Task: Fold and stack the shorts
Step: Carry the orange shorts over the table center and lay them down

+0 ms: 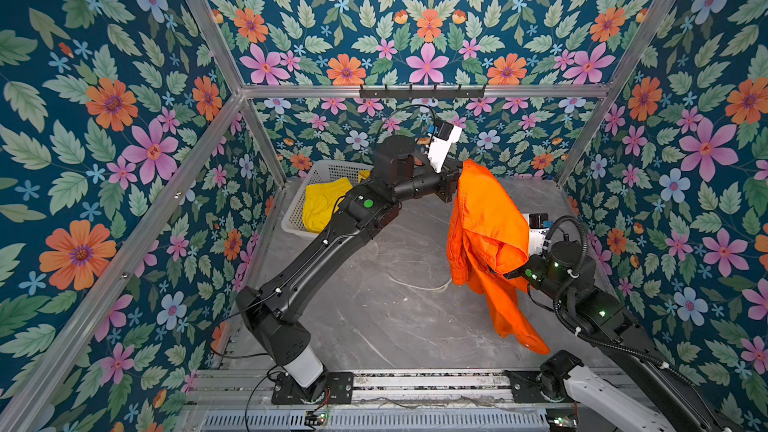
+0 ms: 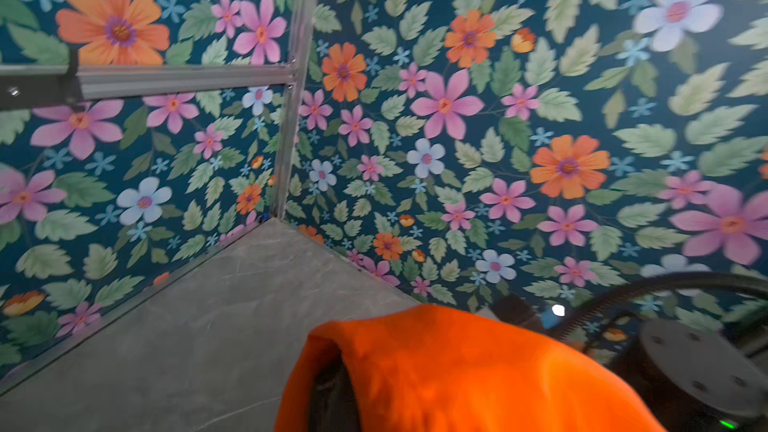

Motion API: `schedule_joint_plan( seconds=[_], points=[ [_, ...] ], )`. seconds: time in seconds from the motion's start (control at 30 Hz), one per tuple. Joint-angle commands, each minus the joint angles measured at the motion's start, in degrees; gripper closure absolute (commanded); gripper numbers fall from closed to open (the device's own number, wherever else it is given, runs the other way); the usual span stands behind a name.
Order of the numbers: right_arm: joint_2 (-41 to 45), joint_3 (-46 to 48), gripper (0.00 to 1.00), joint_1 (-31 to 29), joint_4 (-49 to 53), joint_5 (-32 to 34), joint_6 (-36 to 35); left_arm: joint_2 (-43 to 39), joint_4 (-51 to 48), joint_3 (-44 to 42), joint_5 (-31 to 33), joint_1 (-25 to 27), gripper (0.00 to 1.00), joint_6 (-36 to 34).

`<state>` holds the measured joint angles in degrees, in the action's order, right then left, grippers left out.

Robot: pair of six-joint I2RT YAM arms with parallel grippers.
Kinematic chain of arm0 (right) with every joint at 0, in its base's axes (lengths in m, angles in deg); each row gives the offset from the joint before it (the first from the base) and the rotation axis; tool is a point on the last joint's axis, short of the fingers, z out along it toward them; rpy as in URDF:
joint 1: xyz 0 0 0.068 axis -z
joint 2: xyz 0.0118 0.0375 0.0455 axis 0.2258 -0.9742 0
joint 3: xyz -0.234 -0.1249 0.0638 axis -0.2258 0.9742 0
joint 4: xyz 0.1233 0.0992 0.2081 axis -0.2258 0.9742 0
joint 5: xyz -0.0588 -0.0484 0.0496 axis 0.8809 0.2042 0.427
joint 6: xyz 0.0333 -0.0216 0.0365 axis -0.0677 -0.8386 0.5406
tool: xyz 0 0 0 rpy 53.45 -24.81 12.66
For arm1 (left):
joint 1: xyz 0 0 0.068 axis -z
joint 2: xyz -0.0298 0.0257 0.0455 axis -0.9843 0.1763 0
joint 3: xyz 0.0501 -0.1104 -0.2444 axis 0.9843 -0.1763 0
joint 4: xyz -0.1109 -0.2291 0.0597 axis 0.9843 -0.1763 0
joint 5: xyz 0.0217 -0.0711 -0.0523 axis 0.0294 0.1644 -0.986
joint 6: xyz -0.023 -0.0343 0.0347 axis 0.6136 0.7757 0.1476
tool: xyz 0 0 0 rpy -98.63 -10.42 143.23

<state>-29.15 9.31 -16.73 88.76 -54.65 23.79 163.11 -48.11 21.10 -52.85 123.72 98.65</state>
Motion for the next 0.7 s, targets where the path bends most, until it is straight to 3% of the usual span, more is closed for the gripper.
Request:
schedule_joint_plan(
  seconds=[0.0,0.07,0.1,0.13,0.17,0.2,0.3,0.37,0.53,0.67],
  points=[
    [-2.2,-2.4,0.01,0.0,6.7,7.5,2.8,4.9,-3.4,-1.8,12.6,-1.8,1.00,-0.1],
    [-3.3,-3.9,0.01,0.0,11.0,10.4,3.7,9.4,-4.0,-2.9,12.1,-4.0,1.00,1.6],
    [-3.8,-4.7,0.01,0.0,13.4,12.4,4.4,11.8,-4.0,-3.3,11.5,-5.5,0.95,3.2],
    [-4.3,-5.4,0.01,0.0,15.6,14.1,5.0,13.9,-3.3,-4.1,10.8,-7.0,0.82,5.0],
    [-4.7,-6.2,0.01,0.0,18.0,15.3,5.4,15.6,-1.8,-5.5,10.2,-8.6,0.62,6.4],
    [-5.1,-6.8,0.01,0.0,19.8,16.2,5.6,16.7,-0.9,-6.4,9.8,-9.9,0.52,7.5],
    [-5.9,-8.7,0.01,0.0,23.9,17.2,4.9,18.2,0.8,-9.3,8.0,-13.1,0.47,9.5],
    [-7.3,-10.1,0.01,0.0,26.0,15.1,4.4,16.7,0.9,-11.9,7.9,-13.9,0.39,9.2],
    [-14.0,-12.4,0.01,-0.4,32.3,3.1,7.5,9.3,0.7,-21.0,9.8,-14.3,0.36,8.5],
    [-17.3,-8.7,0.01,-3.1,31.3,-4.4,10.9,3.3,2.3,-29.3,9.8,-14.3,0.36,9.8]
  ],
)
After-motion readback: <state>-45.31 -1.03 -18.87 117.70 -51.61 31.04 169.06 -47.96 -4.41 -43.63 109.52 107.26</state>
